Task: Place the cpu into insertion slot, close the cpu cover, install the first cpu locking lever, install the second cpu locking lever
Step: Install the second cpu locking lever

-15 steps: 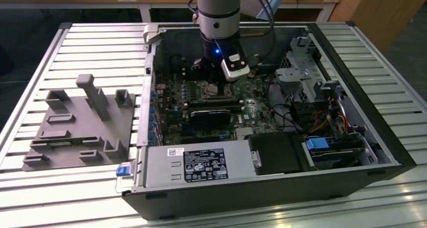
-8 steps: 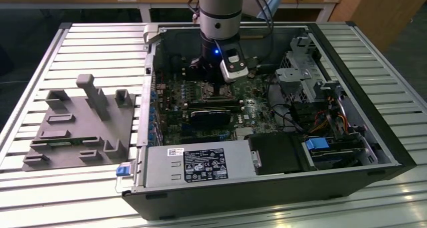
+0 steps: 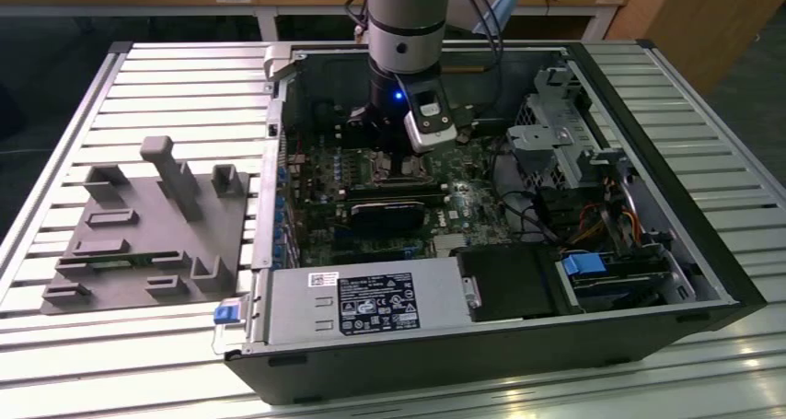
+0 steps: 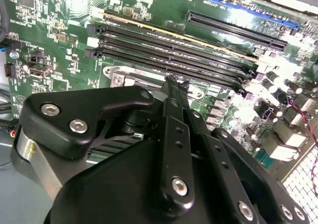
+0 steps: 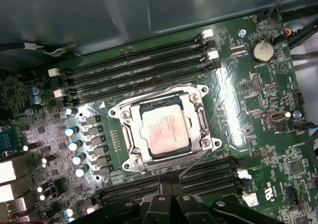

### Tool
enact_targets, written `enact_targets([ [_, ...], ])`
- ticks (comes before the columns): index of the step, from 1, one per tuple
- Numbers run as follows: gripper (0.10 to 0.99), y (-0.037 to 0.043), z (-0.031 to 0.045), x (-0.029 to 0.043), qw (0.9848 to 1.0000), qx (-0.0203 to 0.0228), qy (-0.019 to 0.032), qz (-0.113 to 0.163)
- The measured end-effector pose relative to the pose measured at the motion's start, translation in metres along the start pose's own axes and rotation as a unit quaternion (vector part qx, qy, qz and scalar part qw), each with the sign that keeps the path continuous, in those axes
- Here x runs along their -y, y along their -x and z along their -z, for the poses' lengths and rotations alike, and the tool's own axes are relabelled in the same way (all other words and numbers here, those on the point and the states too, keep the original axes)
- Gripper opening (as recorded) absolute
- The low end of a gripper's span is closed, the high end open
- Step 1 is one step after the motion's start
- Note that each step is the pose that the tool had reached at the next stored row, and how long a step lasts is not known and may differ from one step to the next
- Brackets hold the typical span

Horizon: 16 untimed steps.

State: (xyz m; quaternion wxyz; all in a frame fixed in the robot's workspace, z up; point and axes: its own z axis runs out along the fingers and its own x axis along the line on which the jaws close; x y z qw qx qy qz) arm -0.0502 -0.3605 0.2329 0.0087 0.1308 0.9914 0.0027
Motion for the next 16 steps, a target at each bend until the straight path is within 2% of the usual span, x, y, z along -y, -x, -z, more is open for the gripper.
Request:
enact_targets([
  [7, 0.106, 0.0001, -0.0006, 0.001, 0.9998, 0.0008, 0.0104, 0.018],
  [12, 0.106, 0.0005, -0.0017, 0.0049, 0.9995, 0.0077, 0.0128, 0.026],
  [16, 0.106, -0.0003, -0.0038, 0.0074, 0.9993, 0.0106, 0.0147, 0.033],
])
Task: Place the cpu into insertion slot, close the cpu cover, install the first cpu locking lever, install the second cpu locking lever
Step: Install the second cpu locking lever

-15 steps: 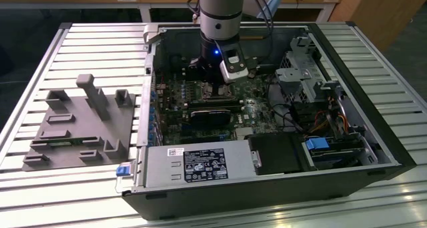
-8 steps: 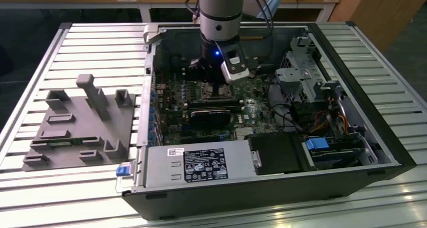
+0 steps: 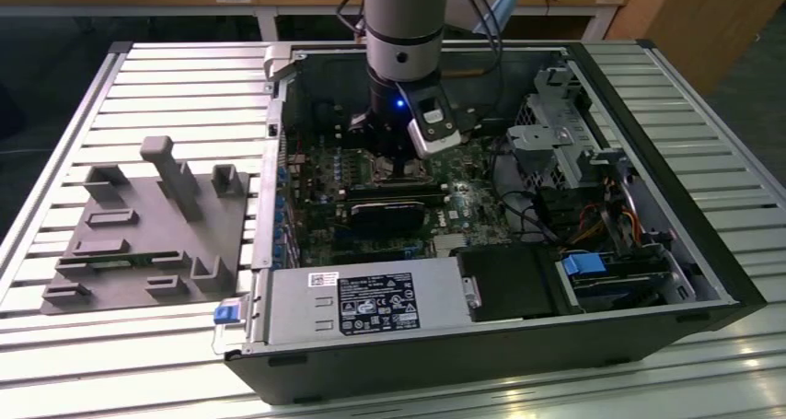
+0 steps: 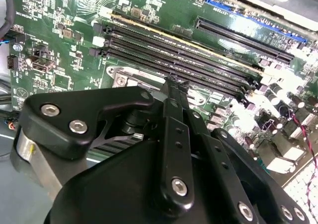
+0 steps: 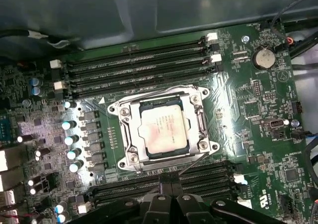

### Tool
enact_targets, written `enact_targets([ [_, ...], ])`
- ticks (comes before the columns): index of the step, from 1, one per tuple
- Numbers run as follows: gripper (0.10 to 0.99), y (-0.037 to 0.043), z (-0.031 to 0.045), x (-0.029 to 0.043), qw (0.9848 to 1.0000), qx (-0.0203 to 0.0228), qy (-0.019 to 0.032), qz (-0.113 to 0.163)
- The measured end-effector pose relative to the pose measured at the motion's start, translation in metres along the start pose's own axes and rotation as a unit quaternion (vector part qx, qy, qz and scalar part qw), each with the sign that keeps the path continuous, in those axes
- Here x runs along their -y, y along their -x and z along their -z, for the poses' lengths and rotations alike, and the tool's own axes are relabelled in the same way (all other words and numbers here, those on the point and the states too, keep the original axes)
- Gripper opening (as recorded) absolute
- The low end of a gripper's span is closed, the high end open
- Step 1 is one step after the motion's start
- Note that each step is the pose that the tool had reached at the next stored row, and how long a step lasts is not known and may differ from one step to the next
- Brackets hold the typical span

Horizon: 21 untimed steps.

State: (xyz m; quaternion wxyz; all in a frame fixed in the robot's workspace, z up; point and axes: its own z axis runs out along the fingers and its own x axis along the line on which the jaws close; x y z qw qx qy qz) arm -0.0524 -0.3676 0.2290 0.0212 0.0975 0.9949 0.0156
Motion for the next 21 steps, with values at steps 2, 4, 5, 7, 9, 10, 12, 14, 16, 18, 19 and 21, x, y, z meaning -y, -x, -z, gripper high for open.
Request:
enact_targets([
  [2, 0.106, -0.0007, -0.0012, 0.0005, 1.0, 0.0007, 0.0011, 0.005],
  [4, 0.106, -0.0015, -0.0023, 0.001, 1.0, 0.0014, 0.0023, 0.009],
  [5, 0.106, -0.0019, -0.0029, 0.0012, 0.9999, 0.0018, 0.003, 0.011],
  [7, 0.106, -0.0028, -0.0042, 0.0017, 0.9999, 0.0026, 0.0046, 0.016],
  [9, 0.106, -0.0037, -0.0055, 0.0023, 0.9998, 0.0034, 0.0062, 0.019],
  [10, 0.106, -0.0043, -0.006, 0.0026, 0.9997, 0.0038, 0.0069, 0.021],
  [12, 0.106, -0.0055, -0.0071, 0.0034, 0.9997, 0.0047, 0.0082, 0.024],
  [14, 0.106, -0.0073, -0.0078, 0.0044, 0.9996, 0.0057, 0.0093, 0.027],
  [16, 0.106, -0.0093, -0.0079, 0.0054, 0.9995, 0.0067, 0.0102, 0.028],
  [18, 0.106, -0.0106, -0.0078, 0.006, 0.9995, 0.0071, 0.0103, 0.029],
  [19, 0.106, -0.0112, -0.0077, 0.0063, 0.9995, 0.0073, 0.0104, 0.029],
  [21, 0.106, -0.0132, -0.0077, 0.0073, 0.9995, 0.0078, 0.0108, 0.03],
])
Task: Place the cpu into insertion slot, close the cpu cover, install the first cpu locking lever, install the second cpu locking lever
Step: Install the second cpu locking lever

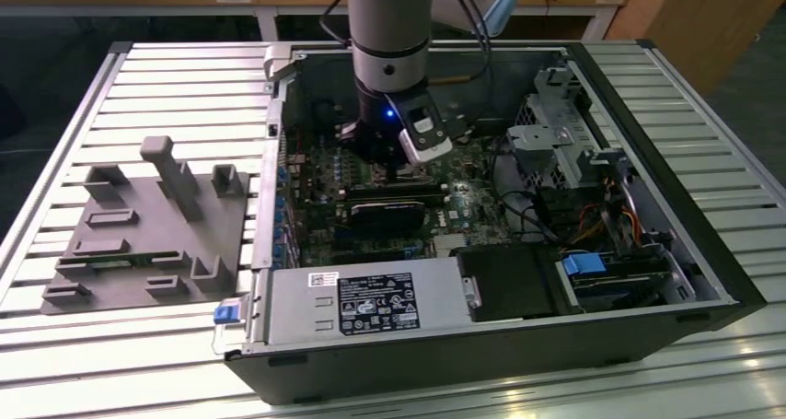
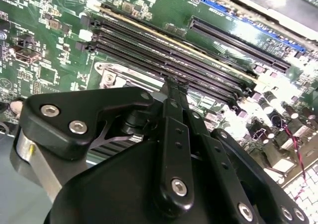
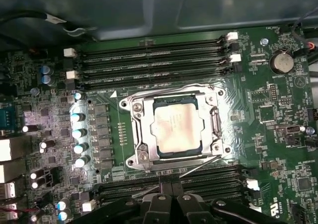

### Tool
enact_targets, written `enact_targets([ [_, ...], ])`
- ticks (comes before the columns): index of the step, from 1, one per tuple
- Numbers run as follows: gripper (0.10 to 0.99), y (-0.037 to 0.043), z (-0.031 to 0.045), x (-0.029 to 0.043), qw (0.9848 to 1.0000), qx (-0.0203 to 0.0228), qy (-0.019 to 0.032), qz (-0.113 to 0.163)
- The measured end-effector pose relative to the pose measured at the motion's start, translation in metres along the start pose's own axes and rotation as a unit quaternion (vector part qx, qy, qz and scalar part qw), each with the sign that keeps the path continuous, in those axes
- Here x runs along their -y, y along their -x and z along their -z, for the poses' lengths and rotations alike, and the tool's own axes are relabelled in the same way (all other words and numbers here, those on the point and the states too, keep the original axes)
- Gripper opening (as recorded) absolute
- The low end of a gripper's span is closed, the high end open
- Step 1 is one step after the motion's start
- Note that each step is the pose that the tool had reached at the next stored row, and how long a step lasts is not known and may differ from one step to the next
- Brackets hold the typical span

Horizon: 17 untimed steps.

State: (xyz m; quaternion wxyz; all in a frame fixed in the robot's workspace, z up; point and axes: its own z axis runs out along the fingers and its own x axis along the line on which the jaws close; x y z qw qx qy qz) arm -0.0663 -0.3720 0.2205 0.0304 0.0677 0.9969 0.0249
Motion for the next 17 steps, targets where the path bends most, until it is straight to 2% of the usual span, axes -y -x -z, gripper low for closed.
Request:
enact_targets([
  [2, 0.106, -0.0019, -0.0006, 0.0011, 1.0, 0.0002, 0.0051, 0.0],
  [7, 0.106, -0.004, -0.0018, 0.005, 0.9997, -0.0007, 0.0241, 0.001],
  [12, 0.106, -0.005, -0.0021, 0.0128, 0.9993, -0.0016, 0.0378, 0.001],
  [17, 0.106, -0.0054, -0.0024, 0.0202, 0.9986, -0.0035, 0.0536, 0.0],
])
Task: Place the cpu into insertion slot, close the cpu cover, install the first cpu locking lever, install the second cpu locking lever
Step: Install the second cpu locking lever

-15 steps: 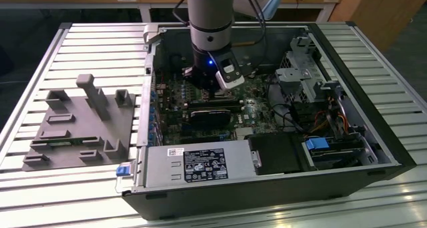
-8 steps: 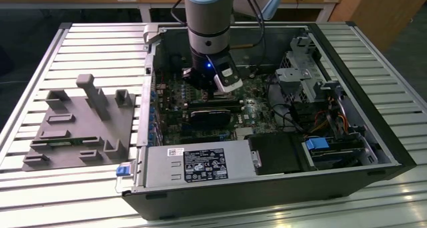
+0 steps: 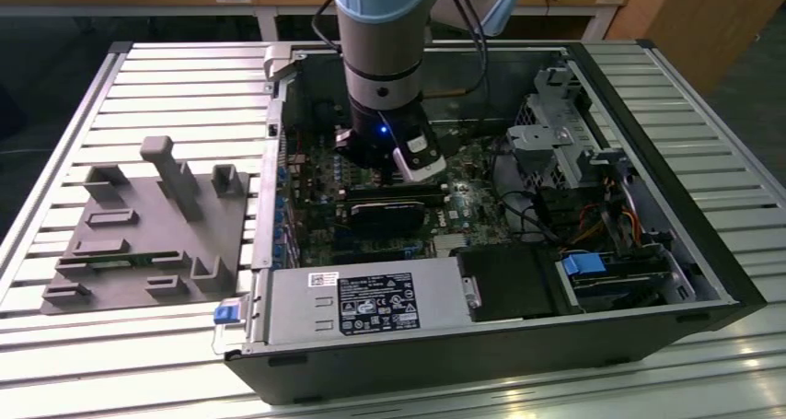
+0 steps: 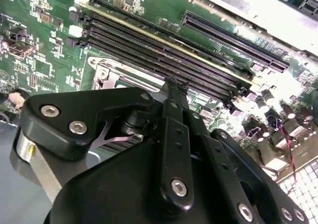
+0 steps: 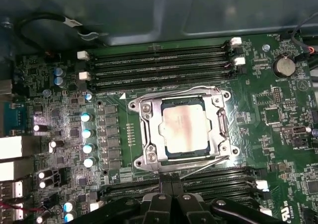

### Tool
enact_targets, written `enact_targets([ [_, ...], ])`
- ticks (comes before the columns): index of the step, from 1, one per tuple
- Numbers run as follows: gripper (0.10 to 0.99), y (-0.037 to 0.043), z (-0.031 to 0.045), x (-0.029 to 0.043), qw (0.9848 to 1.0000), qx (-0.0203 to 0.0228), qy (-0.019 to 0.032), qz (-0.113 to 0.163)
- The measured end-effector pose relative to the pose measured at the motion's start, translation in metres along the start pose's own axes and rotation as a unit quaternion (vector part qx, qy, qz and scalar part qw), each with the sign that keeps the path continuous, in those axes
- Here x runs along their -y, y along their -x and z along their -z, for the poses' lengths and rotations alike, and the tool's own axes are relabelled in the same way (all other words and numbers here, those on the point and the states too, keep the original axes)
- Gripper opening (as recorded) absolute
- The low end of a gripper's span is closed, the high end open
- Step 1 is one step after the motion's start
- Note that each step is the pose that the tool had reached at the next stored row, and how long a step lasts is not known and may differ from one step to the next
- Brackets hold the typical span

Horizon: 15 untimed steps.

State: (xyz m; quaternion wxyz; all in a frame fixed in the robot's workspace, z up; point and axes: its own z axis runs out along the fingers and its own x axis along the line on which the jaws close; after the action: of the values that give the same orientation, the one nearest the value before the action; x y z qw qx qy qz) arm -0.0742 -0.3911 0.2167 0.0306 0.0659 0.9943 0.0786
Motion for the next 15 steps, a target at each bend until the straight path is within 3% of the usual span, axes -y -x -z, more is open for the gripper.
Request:
enact_targets([
  [3, 0.106, -0.0012, -0.0008, 0.0036, 0.9999, -0.0013, 0.0107, -0.001],
  [9, 0.106, -0.0042, -0.0027, 0.0092, 0.9997, -0.0032, 0.0247, -0.002],
  [15, 0.106, -0.0084, -0.005, 0.0144, 0.999, -0.0055, 0.0434, -0.003],
])
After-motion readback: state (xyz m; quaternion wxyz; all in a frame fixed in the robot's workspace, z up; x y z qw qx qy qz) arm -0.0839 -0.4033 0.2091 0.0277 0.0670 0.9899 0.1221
